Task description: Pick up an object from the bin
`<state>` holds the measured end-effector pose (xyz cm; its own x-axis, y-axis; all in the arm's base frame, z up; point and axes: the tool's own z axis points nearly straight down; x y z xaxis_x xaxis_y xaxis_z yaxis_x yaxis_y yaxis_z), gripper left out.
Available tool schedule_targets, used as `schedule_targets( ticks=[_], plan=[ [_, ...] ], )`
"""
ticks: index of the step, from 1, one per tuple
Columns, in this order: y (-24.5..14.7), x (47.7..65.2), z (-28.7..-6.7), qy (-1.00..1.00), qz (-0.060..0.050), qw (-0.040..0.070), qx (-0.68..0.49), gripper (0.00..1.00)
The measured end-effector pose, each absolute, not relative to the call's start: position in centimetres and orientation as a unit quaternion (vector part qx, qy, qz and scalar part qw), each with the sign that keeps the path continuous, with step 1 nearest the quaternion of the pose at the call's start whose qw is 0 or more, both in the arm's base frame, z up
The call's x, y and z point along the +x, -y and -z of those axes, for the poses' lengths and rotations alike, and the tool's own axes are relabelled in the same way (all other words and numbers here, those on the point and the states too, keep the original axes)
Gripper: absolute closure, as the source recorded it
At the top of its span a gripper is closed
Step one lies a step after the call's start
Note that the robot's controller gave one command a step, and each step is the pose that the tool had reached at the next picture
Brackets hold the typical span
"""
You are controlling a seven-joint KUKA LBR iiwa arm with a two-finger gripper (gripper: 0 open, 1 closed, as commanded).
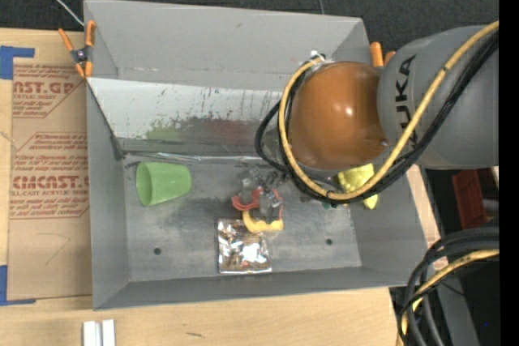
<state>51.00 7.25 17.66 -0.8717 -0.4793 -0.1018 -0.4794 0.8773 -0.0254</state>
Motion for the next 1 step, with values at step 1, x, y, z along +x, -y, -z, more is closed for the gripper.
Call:
schedule_targets(
  ticks=[1],
  plan=[
    [-8.06,52.2,-30.66,-0.965,0.0,0.055,-0.255,1.0]
  ],
)
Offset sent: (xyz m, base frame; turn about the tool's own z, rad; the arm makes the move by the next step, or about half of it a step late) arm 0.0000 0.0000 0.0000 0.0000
